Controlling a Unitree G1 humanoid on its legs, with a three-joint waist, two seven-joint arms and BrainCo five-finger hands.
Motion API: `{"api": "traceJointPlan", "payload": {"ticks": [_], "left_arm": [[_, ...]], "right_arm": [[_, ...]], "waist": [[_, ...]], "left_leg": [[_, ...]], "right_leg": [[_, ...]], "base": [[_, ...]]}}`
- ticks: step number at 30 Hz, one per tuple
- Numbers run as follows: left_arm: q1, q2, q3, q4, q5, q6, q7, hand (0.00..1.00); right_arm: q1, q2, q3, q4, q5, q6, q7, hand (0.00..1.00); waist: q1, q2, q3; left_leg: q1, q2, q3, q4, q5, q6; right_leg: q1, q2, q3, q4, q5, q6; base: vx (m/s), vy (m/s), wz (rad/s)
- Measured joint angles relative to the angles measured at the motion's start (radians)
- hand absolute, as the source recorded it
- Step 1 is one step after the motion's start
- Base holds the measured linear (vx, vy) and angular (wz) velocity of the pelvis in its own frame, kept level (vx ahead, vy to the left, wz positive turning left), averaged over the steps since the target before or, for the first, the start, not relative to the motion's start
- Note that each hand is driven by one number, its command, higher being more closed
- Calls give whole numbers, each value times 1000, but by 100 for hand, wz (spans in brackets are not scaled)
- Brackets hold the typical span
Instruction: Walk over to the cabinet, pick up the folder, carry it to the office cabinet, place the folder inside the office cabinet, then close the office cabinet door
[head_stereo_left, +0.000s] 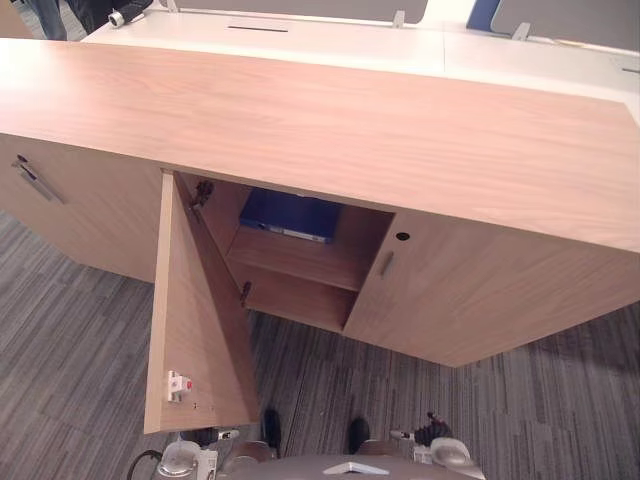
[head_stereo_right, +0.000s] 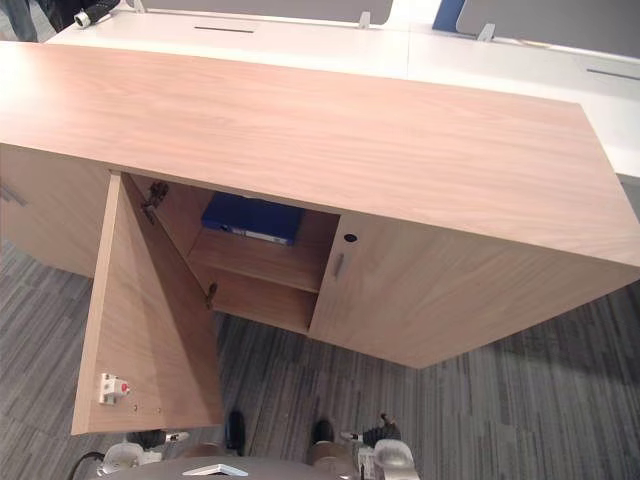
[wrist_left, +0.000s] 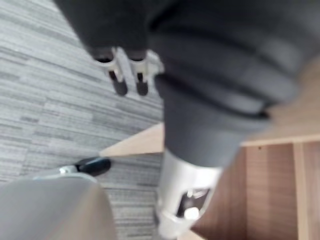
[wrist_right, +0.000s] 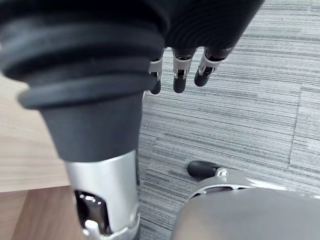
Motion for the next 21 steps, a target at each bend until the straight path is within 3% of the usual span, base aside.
{"api": "traceJointPlan", "payload": {"ticks": [6,21], "left_arm": [[21,10,-30,-9,-2,4,-2,0],[21,72,-243,-118,-14,9,-45,0]], "right_arm": [[1,-1,36,1,0,0,-4,0],[32,-11,83,5,-1,0,-4,0]], "waist": [[1,0,0],[-14,-2,-27]], "left_leg": [[53,11,38,-1,-6,-3],[139,4,139,0,-29,6]], "right_leg": [[40,13,44,-26,10,1],[73,14,161,-45,41,16]], "base": [[-17,-6,-19],[-27,18,-22]]}}
